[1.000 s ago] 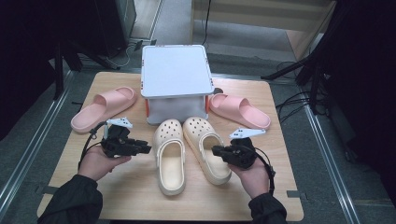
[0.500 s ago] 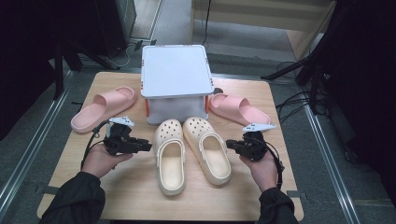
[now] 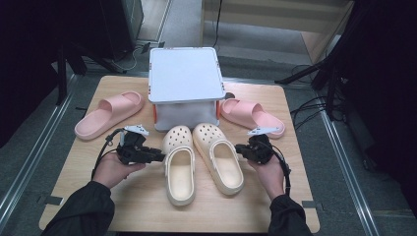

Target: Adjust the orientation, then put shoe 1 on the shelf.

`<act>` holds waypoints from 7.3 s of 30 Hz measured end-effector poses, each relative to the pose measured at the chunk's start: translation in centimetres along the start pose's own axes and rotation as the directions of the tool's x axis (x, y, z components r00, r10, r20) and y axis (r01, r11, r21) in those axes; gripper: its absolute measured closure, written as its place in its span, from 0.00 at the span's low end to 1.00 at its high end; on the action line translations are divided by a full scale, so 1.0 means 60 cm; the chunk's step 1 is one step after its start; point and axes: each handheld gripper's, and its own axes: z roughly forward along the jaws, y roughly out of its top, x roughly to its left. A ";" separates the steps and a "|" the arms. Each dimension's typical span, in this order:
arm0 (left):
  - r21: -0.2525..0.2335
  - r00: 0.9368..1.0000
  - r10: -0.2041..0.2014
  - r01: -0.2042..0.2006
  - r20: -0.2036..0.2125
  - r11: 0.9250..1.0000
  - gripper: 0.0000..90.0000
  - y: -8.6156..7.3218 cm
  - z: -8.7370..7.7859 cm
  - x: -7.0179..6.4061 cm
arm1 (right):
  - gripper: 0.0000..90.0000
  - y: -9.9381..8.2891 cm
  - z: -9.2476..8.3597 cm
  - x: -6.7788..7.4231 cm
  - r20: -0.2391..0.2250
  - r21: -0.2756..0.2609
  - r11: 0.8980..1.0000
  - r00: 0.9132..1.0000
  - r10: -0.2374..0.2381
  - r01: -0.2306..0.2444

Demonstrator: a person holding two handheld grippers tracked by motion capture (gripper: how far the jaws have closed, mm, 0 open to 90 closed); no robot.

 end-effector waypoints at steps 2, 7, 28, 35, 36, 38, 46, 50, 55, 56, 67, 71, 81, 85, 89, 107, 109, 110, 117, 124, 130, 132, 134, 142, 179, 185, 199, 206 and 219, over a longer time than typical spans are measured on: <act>0.007 1.000 -0.001 0.001 0.000 1.000 0.74 0.000 0.002 0.000 | 0.93 0.002 0.001 0.003 -0.006 0.002 1.000 1.000 -0.007 0.007; 0.016 1.000 -0.005 0.005 0.003 1.000 0.73 0.000 0.004 -0.002 | 0.94 0.003 0.000 0.007 -0.011 0.003 1.000 1.000 0.005 -0.005; 0.012 1.000 -0.009 0.009 0.014 1.000 0.72 -0.001 0.003 -0.002 | 0.92 -0.007 0.008 0.045 -0.099 0.013 1.000 0.995 -0.005 0.006; 0.009 1.000 -0.008 0.008 0.014 1.000 0.71 0.000 0.003 -0.002 | 0.92 -0.008 0.010 0.050 -0.110 0.010 1.000 0.994 0.001 0.000; 0.010 1.000 -0.006 0.006 0.010 1.000 0.71 0.000 0.003 -0.002 | 0.90 -0.008 0.010 0.049 -0.107 0.011 1.000 0.994 0.007 -0.006; 0.002 1.000 -0.016 0.016 0.015 1.000 0.71 0.000 0.001 -0.001 | 0.87 -0.007 0.009 0.046 -0.110 0.006 1.000 0.994 0.012 -0.012; -0.022 0.999 -0.036 0.036 0.016 0.999 0.65 0.000 -0.018 0.003 | 0.74 -0.002 -0.014 0.042 -0.118 -0.072 0.997 0.993 0.027 -0.036; -0.030 0.999 -0.029 0.029 0.014 0.999 0.65 0.002 -0.026 0.003 | 0.70 0.000 -0.029 0.050 -0.123 -0.102 0.994 0.992 0.010 -0.023; -0.042 0.999 -0.038 0.039 0.024 0.998 0.76 0.008 -0.036 0.003 | 0.65 0.003 -0.047 0.072 -0.142 -0.131 0.991 0.990 -0.011 -0.007; -0.050 0.999 -0.032 0.034 0.025 0.998 0.79 0.010 -0.038 0.003 | 0.65 0.004 -0.050 0.076 -0.146 -0.135 0.991 0.989 -0.016 -0.004; -0.068 1.000 -0.011 0.010 -0.019 0.998 0.90 0.057 -0.059 0.015 | 0.64 0.006 -0.067 0.114 -0.191 -0.154 0.988 0.981 -0.046 0.016; -0.073 1.000 -0.006 0.004 -0.029 0.997 0.94 0.081 -0.067 0.024 | 0.62 0.003 -0.067 0.128 -0.204 -0.151 0.988 0.977 -0.056 0.025; -0.114 0.996 0.036 -0.044 -0.077 0.993 0.96 0.170 -0.114 0.026 | 0.60 0.000 -0.052 0.158 -0.231 -0.128 0.991 0.970 -0.076 0.047; -0.114 0.994 0.041 -0.053 -0.105 0.992 0.96 0.205 -0.119 0.034 | 0.58 0.003 -0.045 0.165 -0.241 -0.126 0.991 0.967 -0.079 0.049; -0.115 0.990 0.047 -0.062 -0.130 0.991 0.96 0.234 -0.117 0.044 | 0.56 0.005 -0.037 0.170 -0.242 -0.128 0.991 0.967 -0.077 0.047; -0.090 0.984 0.045 -0.061 -0.170 0.994 0.96 0.251 -0.096 0.074 | 0.36 0.017 0.035 0.204 -0.176 -0.087 0.996 0.983 -0.051 0.036; -0.090 0.985 0.040 -0.056 -0.171 0.994 0.96 0.252 -0.096 0.076 | 0.36 0.019 0.042 0.206 -0.166 -0.086 0.996 0.985 -0.042 0.028; -0.091 0.986 0.032 -0.047 -0.163 0.995 0.96 0.252 -0.096 0.077 | 0.36 0.020 0.045 0.207 -0.166 -0.087 0.996 0.986 -0.029 0.014; -0.089 0.988 0.027 -0.041 -0.151 0.995 0.97 0.249 -0.099 0.078 | 0.34 0.032 0.067 0.213 -0.126 -0.063 0.998 0.992 0.013 -0.021; -0.094 0.987 0.024 -0.039 -0.158 0.995 0.99 0.244 -0.100 0.074 | 0.40 0.037 0.086 0.226 -0.023 -0.034 0.999 0.999 -0.028 0.028; -0.091 0.986 0.038 -0.054 -0.164 0.994 0.99 0.244 -0.100 0.075 | 0.50 0.038 0.087 0.223 -0.033 -0.030 0.999 0.999 0.019 -0.020; -0.088 0.985 0.044 -0.059 -0.167 0.994 0.99 0.244 -0.100 0.074 | 0.54 0.038 0.086 0.224 -0.028 -0.028 0.999 0.999 0.043 -0.043; -0.089 0.985 0.045 -0.060 -0.168 0.994 0.99 0.244 -0.100 0.074 | 0.57 0.037 0.084 0.224 -0.018 -0.031 0.998 0.999 0.046 -0.046; -0.090 0.985 0.055 -0.070 -0.164 0.993 0.99 0.243 -0.101 0.075 | 0.73 0.038 0.069 0.217 0.006 -0.010 0.998 0.998 0.067 -0.067; -0.067 0.989 0.034 -0.044 -0.145 0.997 0.99 0.250 -0.101 0.080 | 0.73 0.191 0.149 0.141 0.105 -0.143 0.986 0.990 0.097 -0.081; -0.066 0.989 0.037 -0.047 -0.144 0.997 0.99 0.250 -0.101 0.080 | 0.73 0.191 0.167 0.142 0.125 -0.134 0.987 0.987 0.103 -0.086; -0.076 0.989 0.037 -0.048 -0.142 0.996 0.99 0.247 -0.101 0.080 | 0.70 0.184 0.175 0.145 0.130 -0.154 0.985 0.987 0.093 -0.072; -0.087 0.990 0.035 -0.048 -0.139 0.995 0.99 0.245 -0.102 0.082 | 0.62 0.175 0.172 0.143 0.092 -0.156 0.984 0.991 0.097 -0.082; -0.072 0.988 0.036 -0.047 -0.150 0.996 0.99 0.247 -0.102 0.079 | 0.59 0.153 0.119 0.132 0.015 -0.111 0.993 0.999 0.041 -0.039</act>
